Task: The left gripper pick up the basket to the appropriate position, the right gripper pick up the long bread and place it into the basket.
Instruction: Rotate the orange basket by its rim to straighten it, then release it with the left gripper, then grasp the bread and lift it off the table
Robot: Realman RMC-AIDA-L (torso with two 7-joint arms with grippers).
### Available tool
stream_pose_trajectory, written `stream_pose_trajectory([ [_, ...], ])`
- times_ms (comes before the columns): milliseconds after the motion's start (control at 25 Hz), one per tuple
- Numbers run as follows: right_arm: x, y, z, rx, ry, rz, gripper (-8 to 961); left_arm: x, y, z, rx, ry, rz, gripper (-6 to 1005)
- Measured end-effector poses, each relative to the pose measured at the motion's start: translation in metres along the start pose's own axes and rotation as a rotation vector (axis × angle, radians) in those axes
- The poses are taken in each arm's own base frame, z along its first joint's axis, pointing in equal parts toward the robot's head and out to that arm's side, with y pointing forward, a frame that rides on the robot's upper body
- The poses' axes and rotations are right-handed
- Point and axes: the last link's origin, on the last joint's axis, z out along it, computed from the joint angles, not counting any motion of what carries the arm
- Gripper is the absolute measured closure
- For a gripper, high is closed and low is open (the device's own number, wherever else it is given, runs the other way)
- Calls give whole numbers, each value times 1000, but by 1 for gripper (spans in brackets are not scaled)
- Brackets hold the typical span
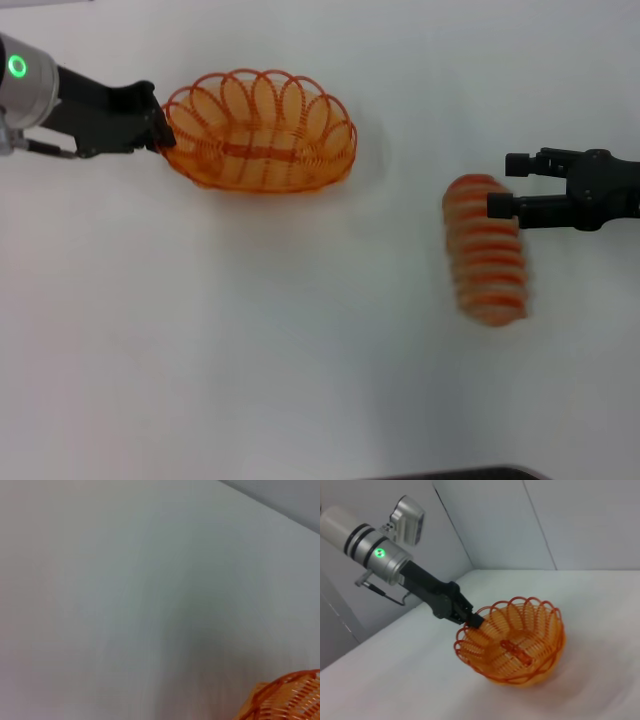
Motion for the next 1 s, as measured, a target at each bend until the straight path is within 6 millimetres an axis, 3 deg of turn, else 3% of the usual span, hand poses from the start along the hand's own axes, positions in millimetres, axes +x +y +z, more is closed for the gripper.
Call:
stream_pose_trajectory([
  [120, 2, -1, 3, 10, 7, -8, 9, -3, -5, 2, 0, -3, -16, 916],
  [280, 3, 0, 5, 6, 3, 16, 9, -6, -6, 1, 16, -19, 10, 841],
  [400, 2, 2, 6, -4, -6, 44, 9, -6, -4, 1, 29, -25, 59, 725],
  [600, 2, 1, 7, 7, -26, 111, 9, 0, -5, -12, -29, 28, 222, 570],
  [840, 0, 1, 18, 18, -67, 208, 8, -5, -30, -34, -219, 178, 468, 450],
  [1000, -10, -2, 20, 21, -88, 257, 8, -20, -49, -54, -359, 332, 717, 446],
])
